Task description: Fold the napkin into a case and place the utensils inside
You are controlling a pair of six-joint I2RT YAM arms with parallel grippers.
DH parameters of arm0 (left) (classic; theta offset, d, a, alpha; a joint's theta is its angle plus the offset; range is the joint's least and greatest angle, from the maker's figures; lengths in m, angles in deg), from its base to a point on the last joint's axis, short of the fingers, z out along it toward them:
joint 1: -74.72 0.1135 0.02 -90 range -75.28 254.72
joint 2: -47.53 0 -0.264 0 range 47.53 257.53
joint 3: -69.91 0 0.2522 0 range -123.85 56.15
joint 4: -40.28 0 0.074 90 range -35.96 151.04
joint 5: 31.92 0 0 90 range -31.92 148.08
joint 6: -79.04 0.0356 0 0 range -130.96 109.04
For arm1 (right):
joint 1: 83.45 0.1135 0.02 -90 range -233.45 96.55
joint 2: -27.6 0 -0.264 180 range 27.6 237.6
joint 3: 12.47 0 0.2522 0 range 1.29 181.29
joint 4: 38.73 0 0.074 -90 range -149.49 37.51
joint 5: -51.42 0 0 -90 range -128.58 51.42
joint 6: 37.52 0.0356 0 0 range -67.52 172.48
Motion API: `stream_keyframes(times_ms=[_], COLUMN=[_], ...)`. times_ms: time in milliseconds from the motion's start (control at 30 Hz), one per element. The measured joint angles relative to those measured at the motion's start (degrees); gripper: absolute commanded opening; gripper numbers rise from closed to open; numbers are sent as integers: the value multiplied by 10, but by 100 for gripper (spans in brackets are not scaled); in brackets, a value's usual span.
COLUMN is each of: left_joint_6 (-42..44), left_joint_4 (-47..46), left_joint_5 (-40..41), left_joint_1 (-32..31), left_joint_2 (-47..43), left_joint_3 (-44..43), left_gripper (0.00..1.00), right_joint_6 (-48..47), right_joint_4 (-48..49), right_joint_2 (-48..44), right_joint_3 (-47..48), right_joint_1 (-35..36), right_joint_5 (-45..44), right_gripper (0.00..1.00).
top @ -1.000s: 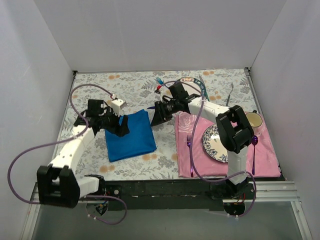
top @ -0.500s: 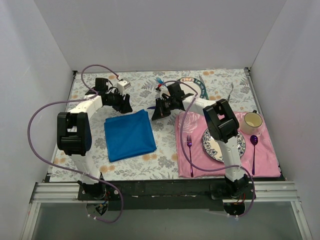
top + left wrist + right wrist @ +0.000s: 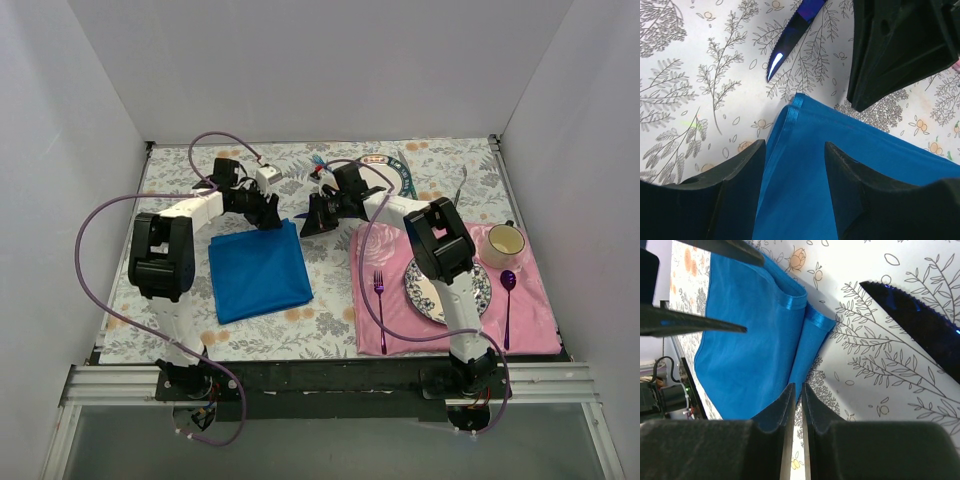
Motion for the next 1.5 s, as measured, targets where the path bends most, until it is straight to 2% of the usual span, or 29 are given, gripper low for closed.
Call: stream_keyframes(times_ms=[133, 200, 400, 567, 933, 1067, 1133, 1267, 1500], left_joint_6=[5, 9, 21, 27, 29, 29, 29, 31, 38], left_joint_4=[-9, -10, -14, -19, -19, -20, -20, -20, -20], left_joint_5=[0, 0, -3, -13, -26, -27, -28, -28, -36], left_joint_1=[-13, -17, -28, -34, -50, -53, -54, -54, -54], left_joint_2=[17, 24, 31, 32, 33, 34, 34, 34, 28], left_joint_3=[-1, -2, -12, -17, -18, -19, -19, -19, -19], left_gripper=[50, 46, 28, 18, 8, 8, 7, 5, 4], right_joint_6=[7, 9, 11, 13, 19, 19, 20, 23, 37], right_joint_4=[4, 4, 9, 15, 16, 16, 16, 18, 33], right_joint_2=[16, 21, 25, 25, 26, 26, 26, 26, 26], right_joint_3=[9, 9, 10, 12, 14, 14, 14, 12, -4], right_joint_1=[0, 0, 0, 0, 0, 0, 0, -1, -15], right_joint_5=[3, 5, 8, 10, 13, 13, 14, 18, 35], right_gripper=[13, 12, 10, 10, 10, 18, 16, 5, 23])
